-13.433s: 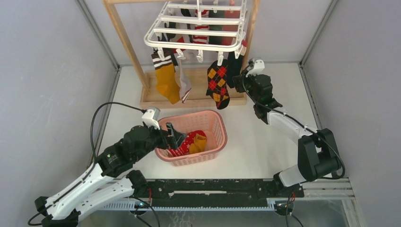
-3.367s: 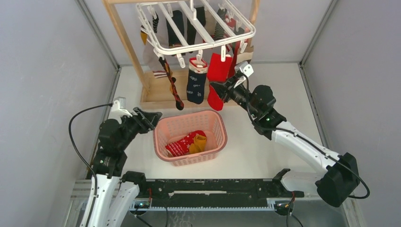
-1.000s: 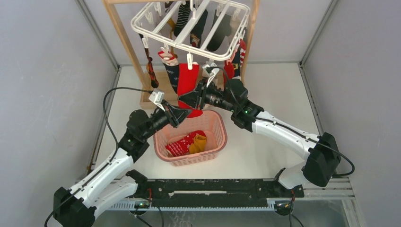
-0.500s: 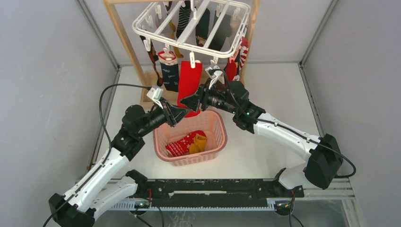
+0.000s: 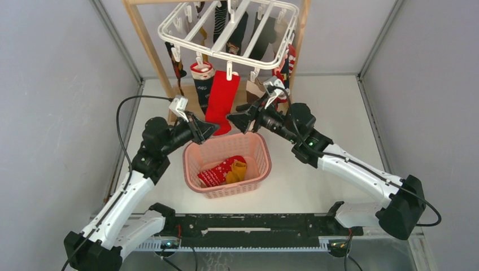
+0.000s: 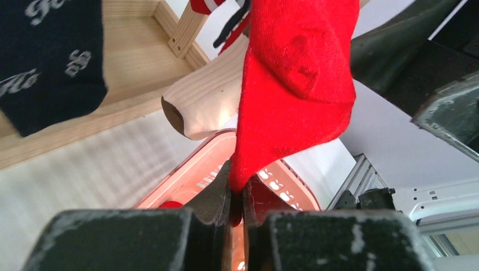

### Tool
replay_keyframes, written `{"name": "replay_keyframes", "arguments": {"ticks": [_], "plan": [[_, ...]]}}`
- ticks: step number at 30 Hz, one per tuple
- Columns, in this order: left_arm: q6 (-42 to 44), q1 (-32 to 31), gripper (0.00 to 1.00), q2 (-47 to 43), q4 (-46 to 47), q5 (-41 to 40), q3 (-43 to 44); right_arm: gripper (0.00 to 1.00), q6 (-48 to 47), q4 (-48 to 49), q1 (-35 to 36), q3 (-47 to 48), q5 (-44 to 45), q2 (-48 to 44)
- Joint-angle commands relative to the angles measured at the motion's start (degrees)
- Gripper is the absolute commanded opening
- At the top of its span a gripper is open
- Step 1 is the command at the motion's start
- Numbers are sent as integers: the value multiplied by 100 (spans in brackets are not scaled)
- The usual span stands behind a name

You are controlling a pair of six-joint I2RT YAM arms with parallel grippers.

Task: Remove the socks clipped to the hanger
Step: Remove the sock from the hanger.

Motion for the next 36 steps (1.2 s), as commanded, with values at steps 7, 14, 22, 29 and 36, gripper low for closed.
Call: {"name": "replay_keyframes", "arguments": {"ticks": [7, 14, 22, 29, 36], "plan": [[-316, 261, 11, 172, 256, 410, 565, 59, -621, 985, 176, -4, 805, -412], [-484, 508, 12, 271, 238, 486, 738, 56, -980, 1147, 236, 268, 1201, -275], [-804, 1082, 13, 476, 208, 728, 982, 54, -1033, 1767, 143, 303, 1247, 41], [-1026, 1536, 13, 761, 341, 1123, 1121, 53, -977, 2391, 97, 378, 1227, 411], [-1439, 2005, 13, 935, 631, 1294, 1164, 54, -749, 2742, 86, 668, 1412, 903]]}}
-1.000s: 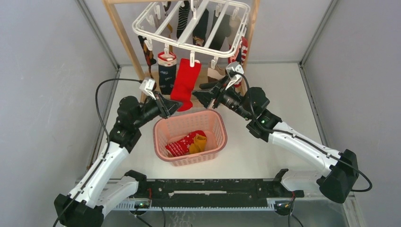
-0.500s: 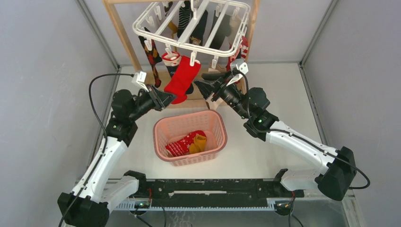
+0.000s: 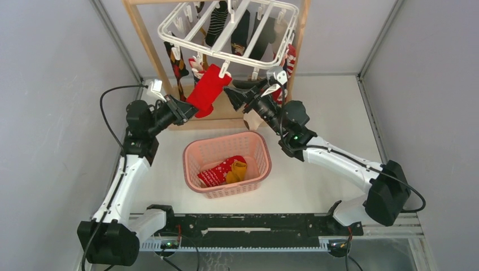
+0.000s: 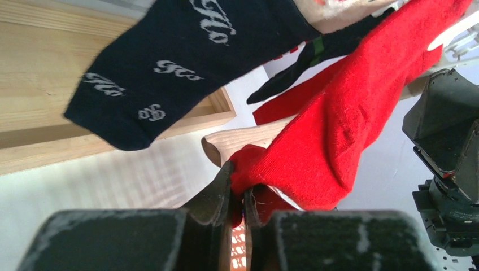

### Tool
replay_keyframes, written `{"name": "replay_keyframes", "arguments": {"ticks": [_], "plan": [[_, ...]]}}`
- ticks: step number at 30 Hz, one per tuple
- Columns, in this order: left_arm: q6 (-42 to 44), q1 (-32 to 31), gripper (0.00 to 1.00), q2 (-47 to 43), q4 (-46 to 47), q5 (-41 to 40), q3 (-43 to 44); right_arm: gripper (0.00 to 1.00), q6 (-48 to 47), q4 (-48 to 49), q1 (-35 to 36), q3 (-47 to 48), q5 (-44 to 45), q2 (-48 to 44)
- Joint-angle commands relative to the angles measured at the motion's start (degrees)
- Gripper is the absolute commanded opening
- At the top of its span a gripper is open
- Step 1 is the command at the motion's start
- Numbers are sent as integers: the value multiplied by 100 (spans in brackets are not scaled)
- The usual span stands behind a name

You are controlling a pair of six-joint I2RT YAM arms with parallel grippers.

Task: Remove the socks clipped to the hanger
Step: Remove the sock from the hanger.

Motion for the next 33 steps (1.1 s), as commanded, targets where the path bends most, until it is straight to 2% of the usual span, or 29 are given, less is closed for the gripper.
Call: {"name": "replay_keyframes", "arguments": {"ticks": [1, 15, 26, 33], "plan": [[-392, 241, 13, 48, 489, 300, 471, 54, 153, 608, -18, 397, 266, 235], [-473, 412, 12, 256, 619, 538, 524, 57, 560, 1336, -141, 823, 635, 998], [-490, 421, 12, 217, 643, 581, 459, 57, 312, 1446, -93, 676, 1141, 928], [-582, 615, 12, 220, 716, 711, 497, 59, 429, 1767, -224, 516, 719, 891]]}}
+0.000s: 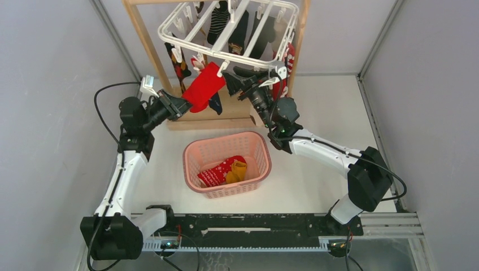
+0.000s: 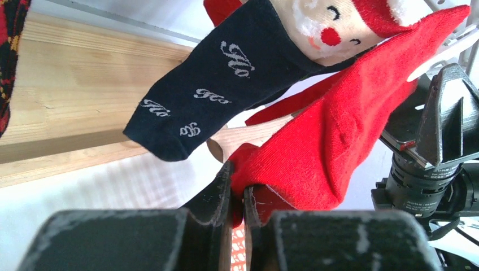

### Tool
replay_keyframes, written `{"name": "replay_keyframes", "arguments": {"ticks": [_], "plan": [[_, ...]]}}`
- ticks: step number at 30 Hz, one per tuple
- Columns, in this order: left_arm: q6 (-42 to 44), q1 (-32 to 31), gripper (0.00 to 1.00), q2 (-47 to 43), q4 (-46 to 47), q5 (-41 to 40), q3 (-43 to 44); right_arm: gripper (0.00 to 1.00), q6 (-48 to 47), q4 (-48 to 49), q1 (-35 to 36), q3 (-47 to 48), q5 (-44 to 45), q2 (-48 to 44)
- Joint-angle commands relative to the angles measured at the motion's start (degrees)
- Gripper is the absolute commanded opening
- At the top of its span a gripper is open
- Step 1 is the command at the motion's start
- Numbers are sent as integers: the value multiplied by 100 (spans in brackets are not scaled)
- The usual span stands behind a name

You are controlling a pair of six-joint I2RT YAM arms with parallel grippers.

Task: Remove the socks clipped to the hanger
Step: Remove the sock from the hanger.

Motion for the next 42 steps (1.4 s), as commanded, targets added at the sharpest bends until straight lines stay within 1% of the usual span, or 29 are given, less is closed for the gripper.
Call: {"name": "replay_keyframes", "arguments": {"ticks": [1, 6, 12, 22, 25, 35, 42], "plan": [[-137, 52, 12, -59, 287, 200, 355, 59, 122, 507, -143, 8, -305, -170], [-139, 55, 12, -43, 286, 237, 374, 60, 320, 643, -231, 101, -527, -59], [-130, 55, 12, -20, 282, 273, 374, 63, 349, 622, -254, 243, -517, 66], [-122, 52, 12, 7, 310, 329, 346, 63, 461, 698, -263, 439, -557, 268], [-122, 55, 12, 16, 312, 339, 329, 61, 489, 771, -269, 444, -557, 295], [-113, 53, 12, 12, 309, 356, 299, 61, 463, 854, -261, 391, -509, 183], [-105, 52, 12, 7, 311, 352, 249, 54, 516, 951, -289, 375, -501, 193]]}}
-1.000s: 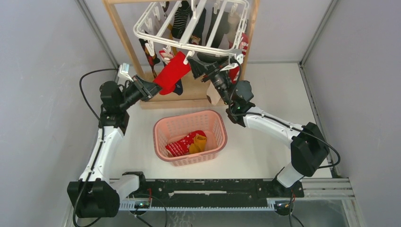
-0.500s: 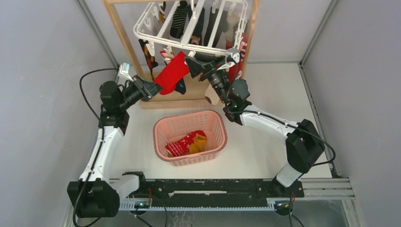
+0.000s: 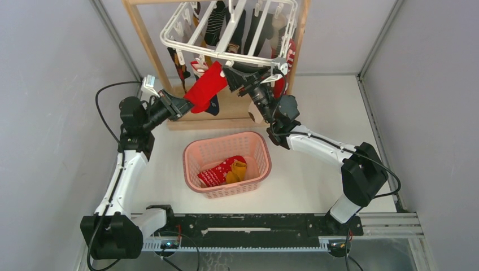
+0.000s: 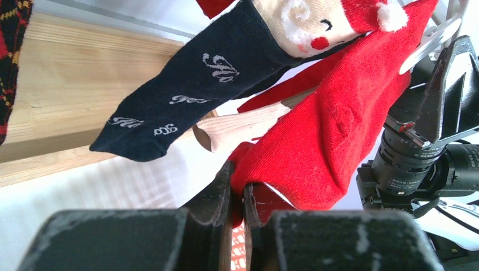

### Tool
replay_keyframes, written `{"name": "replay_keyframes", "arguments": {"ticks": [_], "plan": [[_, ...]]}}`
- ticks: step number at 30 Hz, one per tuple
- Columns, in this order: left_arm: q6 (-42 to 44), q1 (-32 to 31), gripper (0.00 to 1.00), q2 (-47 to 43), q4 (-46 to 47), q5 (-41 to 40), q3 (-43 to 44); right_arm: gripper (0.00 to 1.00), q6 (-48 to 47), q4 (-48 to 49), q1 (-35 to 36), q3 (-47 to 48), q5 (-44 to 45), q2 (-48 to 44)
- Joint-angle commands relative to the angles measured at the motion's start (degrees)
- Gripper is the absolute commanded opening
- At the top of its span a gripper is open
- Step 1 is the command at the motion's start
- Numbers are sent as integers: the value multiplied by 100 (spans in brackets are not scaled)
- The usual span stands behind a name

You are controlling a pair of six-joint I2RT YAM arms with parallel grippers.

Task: Remove the socks clipped to the hanger
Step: Remove the sock from the hanger.

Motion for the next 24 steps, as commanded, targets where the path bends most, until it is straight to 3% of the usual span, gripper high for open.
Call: {"name": "replay_keyframes", "arguments": {"ticks": [1, 6, 14, 18, 24], "plan": [[-54, 39, 12, -24, 228, 114, 246, 53, 122, 359, -64, 190, 31, -126], [-54, 36, 12, -37, 229, 123, 223, 45, 148, 405, -64, 190, 49, -116], [-71, 36, 12, -65, 224, 140, 233, 14, 162, 434, -72, 190, 28, -106], [-65, 35, 11, -94, 211, 140, 209, 5, 165, 405, -81, 190, 19, -117], [-96, 35, 12, -228, 202, 175, 140, 6, 189, 359, -82, 190, 58, -122]]}}
